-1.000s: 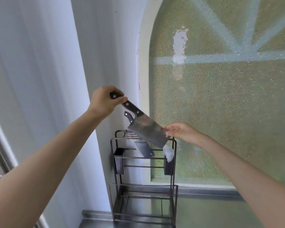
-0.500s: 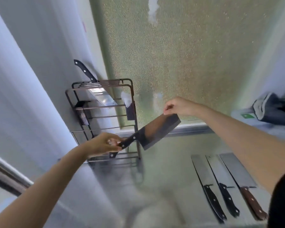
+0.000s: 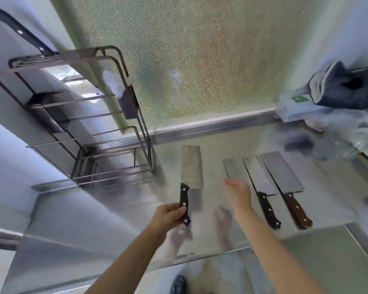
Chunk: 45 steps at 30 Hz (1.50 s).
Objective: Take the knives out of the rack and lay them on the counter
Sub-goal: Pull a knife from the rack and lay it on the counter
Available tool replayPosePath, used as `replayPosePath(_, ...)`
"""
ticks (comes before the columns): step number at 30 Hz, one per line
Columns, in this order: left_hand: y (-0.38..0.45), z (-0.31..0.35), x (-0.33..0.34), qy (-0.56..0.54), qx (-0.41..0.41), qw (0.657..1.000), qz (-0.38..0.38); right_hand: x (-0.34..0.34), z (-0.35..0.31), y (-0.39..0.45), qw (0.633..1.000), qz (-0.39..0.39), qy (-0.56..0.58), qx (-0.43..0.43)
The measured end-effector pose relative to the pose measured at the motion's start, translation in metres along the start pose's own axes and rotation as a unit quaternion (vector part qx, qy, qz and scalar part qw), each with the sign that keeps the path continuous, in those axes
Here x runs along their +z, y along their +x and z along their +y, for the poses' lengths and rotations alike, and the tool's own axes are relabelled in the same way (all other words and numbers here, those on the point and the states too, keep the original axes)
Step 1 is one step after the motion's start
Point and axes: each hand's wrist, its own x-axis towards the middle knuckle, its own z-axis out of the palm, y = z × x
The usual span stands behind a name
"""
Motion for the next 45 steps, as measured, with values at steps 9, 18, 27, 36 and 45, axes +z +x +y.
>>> replayPosePath(9, 0.024, -0.036, 0.049, -0.061, -0.062, 0.996, -0.036, 0.022, 0.057, -0.015, 0.968, -0.141, 0.116, 0.170)
replayPosePath(18, 0.048, -0.051, 0.047, 0.266, 0.014, 0.964, 0.006, 0.026, 0.084, 0.013, 0.976, -0.092, 0.081, 0.181)
replayPosePath(27, 0.074, -0.064, 0.012, 0.535, 0.124, 0.836, 0.017, 0.029, 0.093, 0.029, 0.987, -0.072, -0.016, 0.144)
replayPosePath(36, 0.078, -0.074, 0.009, 0.601, 0.098, 0.793, -0.005, 0.050, 0.099, 0.014, 0.970, -0.007, -0.243, -0.013)
replayPosePath(45, 0.078, -0.078, 0.006, 0.605, 0.105, 0.790, -0.006, 0.051, 0.110, 0.010, 0.938, 0.039, -0.341, -0.055)
